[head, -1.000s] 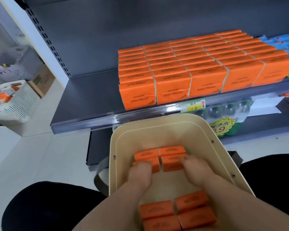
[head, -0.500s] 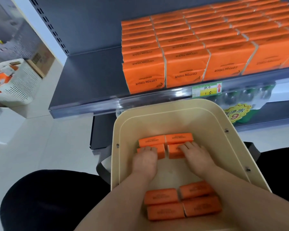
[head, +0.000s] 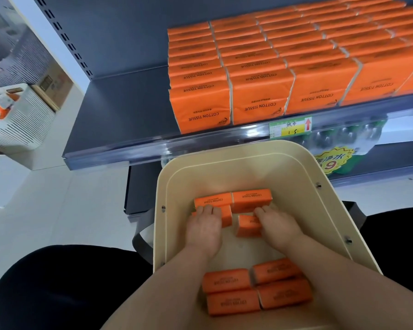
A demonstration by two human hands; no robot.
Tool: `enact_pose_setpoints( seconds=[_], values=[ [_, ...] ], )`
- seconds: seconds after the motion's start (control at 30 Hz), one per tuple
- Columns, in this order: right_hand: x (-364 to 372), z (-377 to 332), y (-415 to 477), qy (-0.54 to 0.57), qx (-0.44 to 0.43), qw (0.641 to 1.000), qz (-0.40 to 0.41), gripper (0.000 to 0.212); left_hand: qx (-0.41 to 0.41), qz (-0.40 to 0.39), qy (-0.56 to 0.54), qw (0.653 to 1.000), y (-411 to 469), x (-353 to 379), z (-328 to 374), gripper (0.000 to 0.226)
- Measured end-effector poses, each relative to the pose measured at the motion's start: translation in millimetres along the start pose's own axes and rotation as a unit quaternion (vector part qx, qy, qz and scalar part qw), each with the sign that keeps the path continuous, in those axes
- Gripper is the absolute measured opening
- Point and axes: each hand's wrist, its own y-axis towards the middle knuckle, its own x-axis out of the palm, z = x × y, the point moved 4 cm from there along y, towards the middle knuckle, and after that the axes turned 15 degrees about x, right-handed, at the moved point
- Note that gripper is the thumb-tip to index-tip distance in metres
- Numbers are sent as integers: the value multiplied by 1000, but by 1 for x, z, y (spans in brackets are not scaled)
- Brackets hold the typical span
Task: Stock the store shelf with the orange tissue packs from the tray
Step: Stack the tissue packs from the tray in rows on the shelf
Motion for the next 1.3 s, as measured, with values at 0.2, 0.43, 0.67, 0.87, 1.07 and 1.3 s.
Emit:
enact_pose_setpoints(
  seconds=[0.2, 0.43, 0.67, 0.87, 1.07, 1.3],
  values=[
    [1, -12, -15, -20, -40, 998, -32, 41, -11, -22, 11, 1000, 8, 10, -7, 38],
    [11, -11, -14, -67, -53, 994, -67, 44, -4, -40, 42, 998, 11, 21, -6, 32],
    [10, -10, -12, -54, -47, 994, -77, 45, -14, -94, 9, 995, 13, 29, -7, 30],
    [-18, -3, -11, -7, 5, 1000, -26, 40, -29, -65, -9, 997, 13, 12, -4, 32],
    [-66, 1, -28, -3, 14, 995, 96, 40, -1, 28, 6, 1000, 9, -39, 6, 33],
    [-124, 1, -61, 4, 3, 978, 210, 50, 27, 167, 26, 985, -11, -123, -3, 34]
  ],
)
